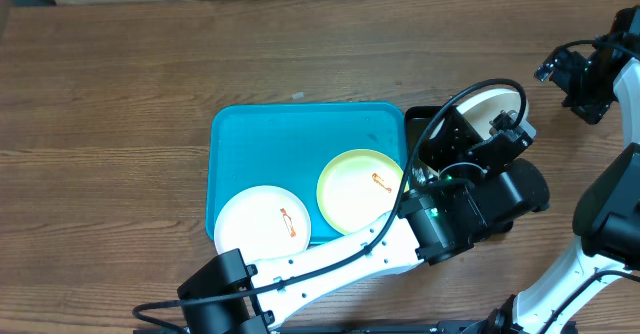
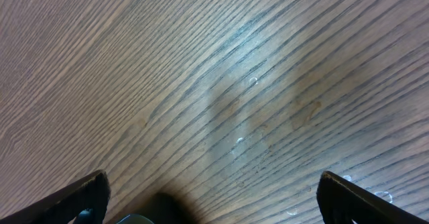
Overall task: Clean dirty plates on tray and stack at the side
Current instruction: 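Carry the white plate left and set it on the table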
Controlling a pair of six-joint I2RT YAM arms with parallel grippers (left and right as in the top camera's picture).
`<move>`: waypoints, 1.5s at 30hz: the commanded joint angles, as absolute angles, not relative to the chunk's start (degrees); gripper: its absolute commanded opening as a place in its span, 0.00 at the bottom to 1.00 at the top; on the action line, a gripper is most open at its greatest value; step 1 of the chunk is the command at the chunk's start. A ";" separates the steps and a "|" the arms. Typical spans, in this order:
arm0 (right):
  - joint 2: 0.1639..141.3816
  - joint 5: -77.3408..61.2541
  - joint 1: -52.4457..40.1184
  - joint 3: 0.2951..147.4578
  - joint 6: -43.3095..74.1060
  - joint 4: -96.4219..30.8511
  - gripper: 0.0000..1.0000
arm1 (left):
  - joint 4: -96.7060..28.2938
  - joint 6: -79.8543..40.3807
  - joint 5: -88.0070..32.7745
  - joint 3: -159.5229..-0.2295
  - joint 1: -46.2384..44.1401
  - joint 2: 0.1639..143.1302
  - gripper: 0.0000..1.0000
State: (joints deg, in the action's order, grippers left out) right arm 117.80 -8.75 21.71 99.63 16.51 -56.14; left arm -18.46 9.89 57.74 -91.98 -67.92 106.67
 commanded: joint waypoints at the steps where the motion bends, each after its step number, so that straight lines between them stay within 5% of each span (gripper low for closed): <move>1: 115.85 -8.86 21.61 100.47 16.75 -55.79 1.00 | -20.91 2.63 45.82 -93.49 -65.76 107.15 0.04; 9: 115.85 -8.86 21.61 100.47 16.75 -55.79 1.00 | -30.06 -12.58 20.34 -93.54 -53.74 105.41 0.04; 17: 115.85 -8.86 21.61 100.47 16.75 -55.79 1.00 | -43.20 -19.53 -4.56 -93.54 -22.68 102.98 0.04; 31: 115.85 -8.86 21.61 100.47 16.75 -55.79 1.00 | -52.86 -23.29 -5.15 -90.35 24.16 103.53 0.04; 45: 115.85 -8.86 21.61 100.47 16.75 -55.77 1.00 | -34.48 -23.55 -2.44 -72.25 35.88 103.77 0.04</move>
